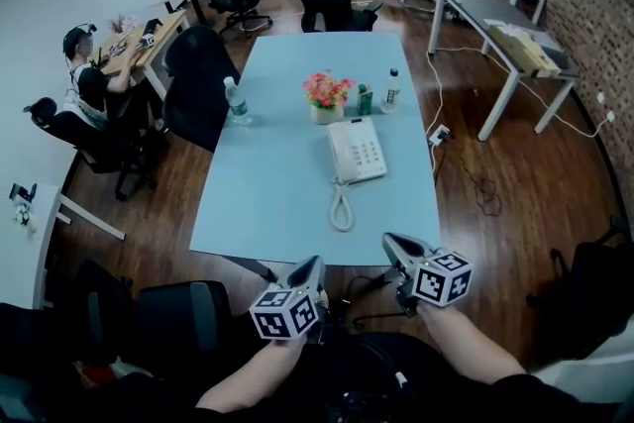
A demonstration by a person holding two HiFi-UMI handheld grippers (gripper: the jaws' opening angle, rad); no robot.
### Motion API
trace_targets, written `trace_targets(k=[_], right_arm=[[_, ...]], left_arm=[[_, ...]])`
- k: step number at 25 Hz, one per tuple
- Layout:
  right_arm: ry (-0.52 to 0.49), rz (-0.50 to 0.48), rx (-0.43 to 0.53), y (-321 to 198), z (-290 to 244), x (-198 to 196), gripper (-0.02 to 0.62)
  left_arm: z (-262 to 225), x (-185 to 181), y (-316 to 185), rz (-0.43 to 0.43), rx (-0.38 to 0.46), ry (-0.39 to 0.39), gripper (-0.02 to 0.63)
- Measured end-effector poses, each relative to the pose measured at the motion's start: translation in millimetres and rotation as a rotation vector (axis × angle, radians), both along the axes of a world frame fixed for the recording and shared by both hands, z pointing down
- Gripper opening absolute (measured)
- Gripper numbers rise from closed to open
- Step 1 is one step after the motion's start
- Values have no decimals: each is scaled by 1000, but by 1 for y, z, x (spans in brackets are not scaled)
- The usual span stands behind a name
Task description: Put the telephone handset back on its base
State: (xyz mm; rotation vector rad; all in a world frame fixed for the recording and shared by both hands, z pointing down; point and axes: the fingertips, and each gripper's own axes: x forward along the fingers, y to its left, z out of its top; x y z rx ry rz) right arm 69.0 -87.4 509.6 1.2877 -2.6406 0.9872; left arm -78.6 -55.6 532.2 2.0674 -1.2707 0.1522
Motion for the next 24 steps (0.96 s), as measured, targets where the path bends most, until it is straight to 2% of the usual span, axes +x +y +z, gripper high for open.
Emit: trace_targets(k=[5, 9, 15, 24], right_arm=[[-8, -32, -11, 51, 10, 13, 12], [-6, -46, 14, 76, 3, 20, 12], [4, -85, 67, 114, -6, 20, 12], [-11, -72, 65, 141, -5, 32, 12]], left_arm=[[6, 22, 43, 6, -14, -16, 0], [8, 36, 67, -3, -34, 5, 0], [18, 59, 94, -21, -115, 128, 0], [6, 76, 114, 23, -34, 48, 0]])
